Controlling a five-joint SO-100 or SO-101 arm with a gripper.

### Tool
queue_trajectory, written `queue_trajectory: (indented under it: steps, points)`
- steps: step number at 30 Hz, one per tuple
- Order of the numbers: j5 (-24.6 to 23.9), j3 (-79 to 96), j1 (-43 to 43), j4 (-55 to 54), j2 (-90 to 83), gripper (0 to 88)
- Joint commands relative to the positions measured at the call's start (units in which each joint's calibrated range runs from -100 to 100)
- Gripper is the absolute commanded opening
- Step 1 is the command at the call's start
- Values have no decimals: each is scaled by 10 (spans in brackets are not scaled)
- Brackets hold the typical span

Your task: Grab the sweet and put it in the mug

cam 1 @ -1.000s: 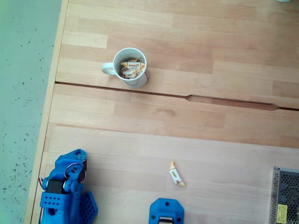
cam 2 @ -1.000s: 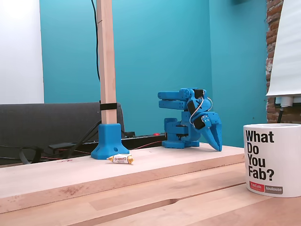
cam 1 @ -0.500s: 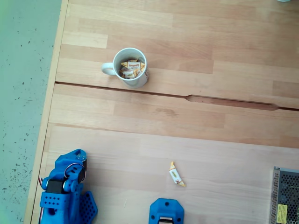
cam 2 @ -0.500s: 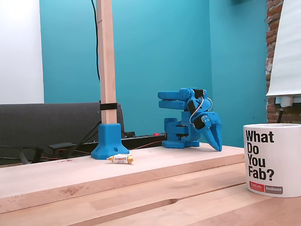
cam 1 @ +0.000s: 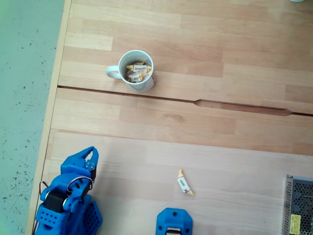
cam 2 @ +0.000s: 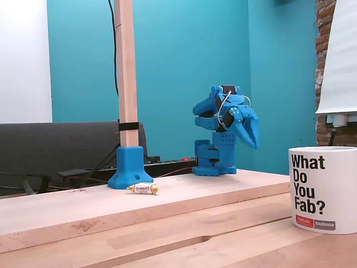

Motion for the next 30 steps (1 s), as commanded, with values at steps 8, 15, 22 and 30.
queue_trajectory:
  steps: [8, 15, 22, 30]
  points:
    - [54, -202, 90, 144, 218, 0]
    - [58, -303, 150, 204, 313, 0]
    - [60, -313, 238, 200, 354, 0]
    - [82, -322, 283, 199, 418, 0]
